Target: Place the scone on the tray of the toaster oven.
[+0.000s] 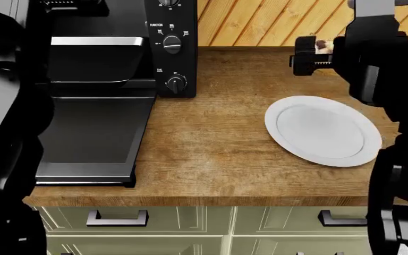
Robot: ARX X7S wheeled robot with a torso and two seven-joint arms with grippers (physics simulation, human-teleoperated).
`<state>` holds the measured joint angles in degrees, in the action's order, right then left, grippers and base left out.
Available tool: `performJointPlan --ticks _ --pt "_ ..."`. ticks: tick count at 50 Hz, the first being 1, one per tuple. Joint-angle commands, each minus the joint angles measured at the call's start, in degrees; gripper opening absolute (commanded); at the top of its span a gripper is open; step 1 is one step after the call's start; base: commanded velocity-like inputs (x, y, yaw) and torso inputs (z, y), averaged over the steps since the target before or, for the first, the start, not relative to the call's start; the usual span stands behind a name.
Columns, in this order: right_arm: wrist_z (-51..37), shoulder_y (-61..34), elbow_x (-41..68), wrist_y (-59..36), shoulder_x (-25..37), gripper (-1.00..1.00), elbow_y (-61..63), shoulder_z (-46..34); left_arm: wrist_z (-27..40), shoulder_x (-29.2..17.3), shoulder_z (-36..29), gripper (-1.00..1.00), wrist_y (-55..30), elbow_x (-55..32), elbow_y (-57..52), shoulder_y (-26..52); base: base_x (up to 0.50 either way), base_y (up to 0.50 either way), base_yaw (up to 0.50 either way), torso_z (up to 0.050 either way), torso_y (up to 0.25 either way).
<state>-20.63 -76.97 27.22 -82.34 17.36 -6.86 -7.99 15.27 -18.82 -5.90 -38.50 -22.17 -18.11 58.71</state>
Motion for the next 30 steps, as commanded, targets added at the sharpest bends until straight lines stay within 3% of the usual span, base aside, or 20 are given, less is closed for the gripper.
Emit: performJointPlan --ticks 1,30 --pt "1.1 -4.2 0.7 -0.9 -0.5 -1.00 2.7 -1.5 0.3 -0.3 0.1 1.00 -0.3 -0.2 -0.5 0.9 0.00 0.00 0.00 0.000 0.000" --pt "2.3 -8.2 0.1 2.8 0.4 -1.00 -1.3 -5.5 0.6 -0.8 -0.4 1.00 0.2 -0.2 -0.2 0.9 0.00 0.00 0.00 0.000 0.000"
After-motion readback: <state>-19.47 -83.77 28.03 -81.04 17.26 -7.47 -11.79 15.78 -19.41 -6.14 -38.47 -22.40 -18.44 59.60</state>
